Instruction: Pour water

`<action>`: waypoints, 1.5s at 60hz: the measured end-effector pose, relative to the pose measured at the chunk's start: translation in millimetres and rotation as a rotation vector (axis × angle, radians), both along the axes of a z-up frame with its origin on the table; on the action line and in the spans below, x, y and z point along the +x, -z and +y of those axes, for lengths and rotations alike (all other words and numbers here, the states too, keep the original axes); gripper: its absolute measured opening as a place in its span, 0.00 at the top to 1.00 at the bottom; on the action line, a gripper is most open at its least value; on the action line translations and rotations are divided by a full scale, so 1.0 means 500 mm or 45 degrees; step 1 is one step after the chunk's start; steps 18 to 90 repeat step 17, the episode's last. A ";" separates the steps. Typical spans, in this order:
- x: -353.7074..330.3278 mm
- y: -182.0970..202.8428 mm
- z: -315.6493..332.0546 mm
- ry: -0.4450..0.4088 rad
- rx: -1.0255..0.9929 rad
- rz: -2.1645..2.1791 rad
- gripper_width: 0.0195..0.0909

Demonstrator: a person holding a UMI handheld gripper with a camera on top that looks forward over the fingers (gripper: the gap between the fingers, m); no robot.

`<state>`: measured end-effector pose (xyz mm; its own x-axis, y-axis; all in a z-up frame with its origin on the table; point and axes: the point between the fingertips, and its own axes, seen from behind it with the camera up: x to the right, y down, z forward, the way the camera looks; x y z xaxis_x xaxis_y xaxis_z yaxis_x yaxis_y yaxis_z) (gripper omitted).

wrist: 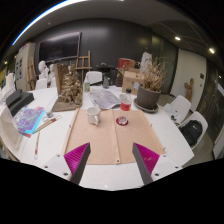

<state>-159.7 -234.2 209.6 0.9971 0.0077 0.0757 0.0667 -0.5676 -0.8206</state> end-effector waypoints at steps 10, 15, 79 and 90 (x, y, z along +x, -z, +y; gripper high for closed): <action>-0.012 -0.009 -0.038 0.008 0.009 -0.025 0.07; -0.009 -0.006 -0.046 0.021 -0.006 -0.051 0.07; -0.009 -0.007 -0.047 0.021 -0.003 -0.048 0.07; -0.009 -0.007 -0.047 0.021 -0.003 -0.048 0.07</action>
